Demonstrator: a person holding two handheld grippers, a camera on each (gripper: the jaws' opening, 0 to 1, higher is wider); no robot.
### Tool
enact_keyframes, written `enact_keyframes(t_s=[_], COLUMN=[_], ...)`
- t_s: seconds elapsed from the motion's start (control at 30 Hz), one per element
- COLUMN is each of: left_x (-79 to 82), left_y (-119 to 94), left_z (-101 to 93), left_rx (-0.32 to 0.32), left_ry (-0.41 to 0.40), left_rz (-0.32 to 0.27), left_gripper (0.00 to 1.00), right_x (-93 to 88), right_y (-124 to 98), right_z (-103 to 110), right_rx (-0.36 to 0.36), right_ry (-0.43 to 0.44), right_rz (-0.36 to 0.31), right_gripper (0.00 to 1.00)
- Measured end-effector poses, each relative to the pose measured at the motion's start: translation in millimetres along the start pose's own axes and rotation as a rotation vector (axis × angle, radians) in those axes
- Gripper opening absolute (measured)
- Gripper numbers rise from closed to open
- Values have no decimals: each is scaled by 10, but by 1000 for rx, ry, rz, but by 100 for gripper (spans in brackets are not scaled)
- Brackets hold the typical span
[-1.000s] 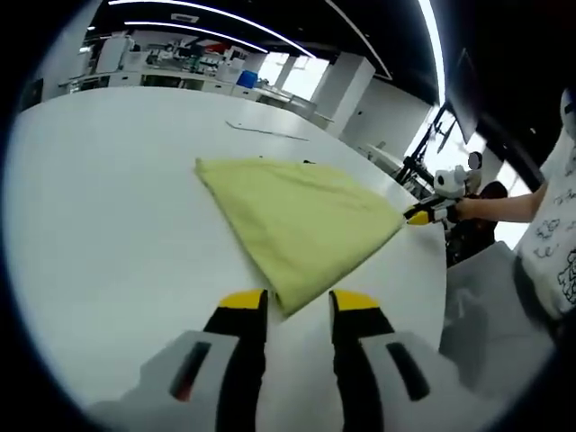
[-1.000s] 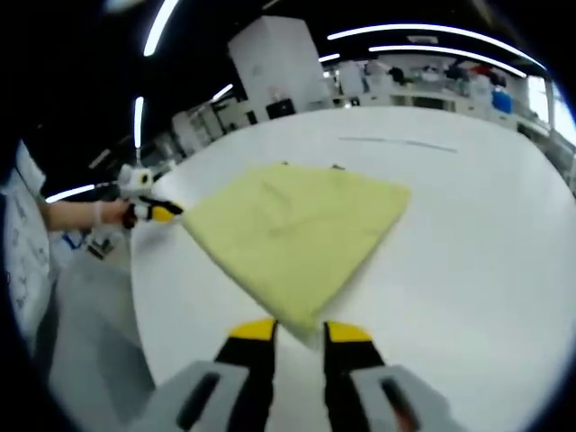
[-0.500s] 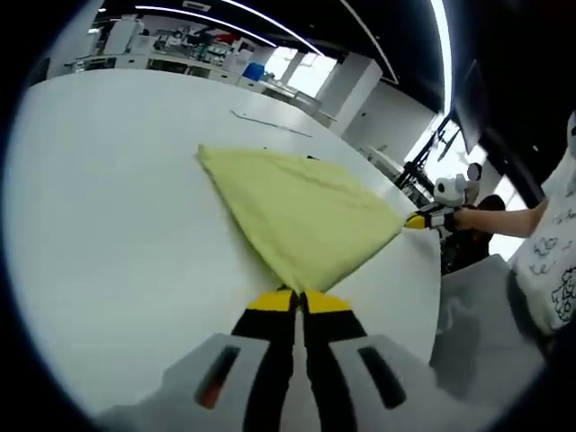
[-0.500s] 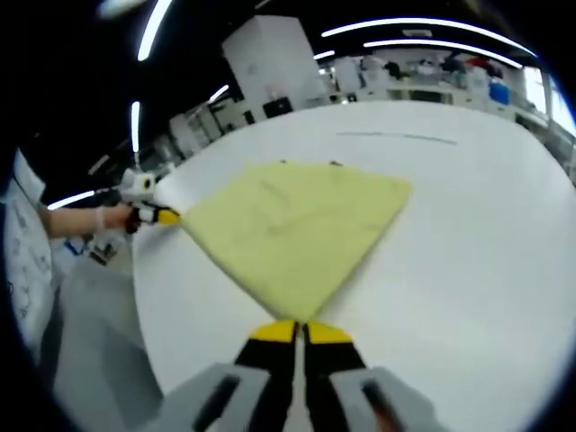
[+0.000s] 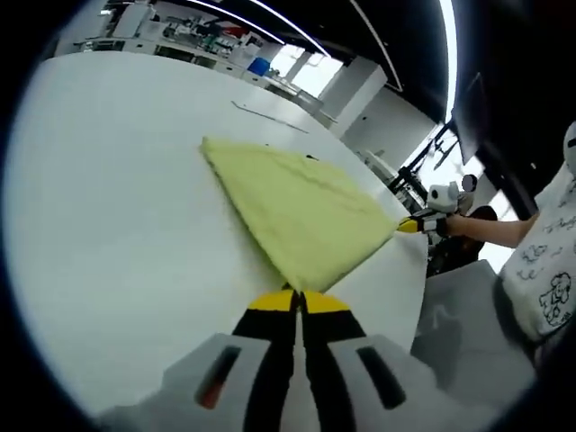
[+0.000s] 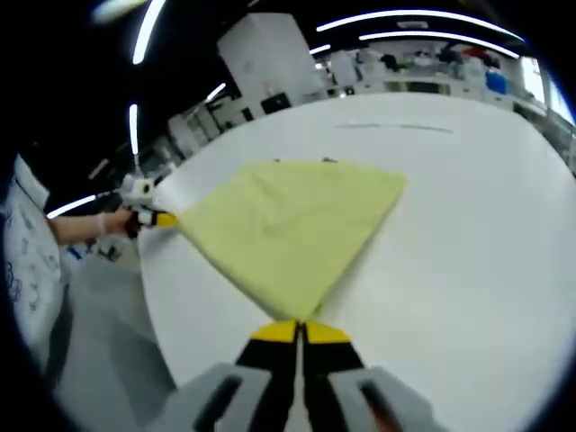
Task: Fold the garment on the visible template until the final outline fits inside the template.
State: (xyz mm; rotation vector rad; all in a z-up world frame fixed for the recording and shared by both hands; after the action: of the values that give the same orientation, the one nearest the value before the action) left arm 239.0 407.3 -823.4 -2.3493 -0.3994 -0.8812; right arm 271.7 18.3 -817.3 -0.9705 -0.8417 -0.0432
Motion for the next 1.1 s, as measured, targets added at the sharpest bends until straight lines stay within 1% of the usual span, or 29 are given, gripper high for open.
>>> enact_keyframes(t_s=[0.07, 0.13, 0.2, 0.37, 0.6, 0.8, 0.93, 1.1], left_x=[-69, -105, -109, -144, -170, -191, -189, -189], left_y=[-9, -23, -24, -31, -37, -40, -22, -26], left_z=[-21, -25, -41, -42, -60, -55, -90, -65], left_rx=[3, 4, 1, 4, 9, -4, 2, -6], left_ry=[-10, -19, -30, -31, -27, -13, 20, 43], left_rz=[10, 9, 0, 5, 5, 4, 9, 12], left_gripper=[0, 0, 0, 0, 0, 0, 0, 0], right_x=[-61, -101, -138, -198, -210, -206, -200, -195], right_y=[-31, -61, -82, -88, -78, -82, -81, -78], right_z=[9, 31, 47, 43, 38, 28, 37, 43], right_rx=[-1, 3, 0, -9, -8, -3, -8, -19], right_ry=[6, 14, 21, 26, 50, 53, 44, 37], right_rz=[10, 12, 10, 13, 15, 13, 20, 29], right_gripper=[0, 0, 0, 0, 0, 0, 0, 0])
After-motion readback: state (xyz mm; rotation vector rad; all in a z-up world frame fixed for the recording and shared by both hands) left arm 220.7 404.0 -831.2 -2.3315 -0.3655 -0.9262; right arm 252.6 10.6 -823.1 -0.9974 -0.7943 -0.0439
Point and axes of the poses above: the point that each gripper's makers call its tool centre point, and the gripper's own axes: y roughly forward along the fingers, z roughly to its left, x roughly out of its top, the point moved 3 cm from there along -y, roughly backward along the fingers, and after that the axes turned 6 degrees about -x, right-handed, at the moved point
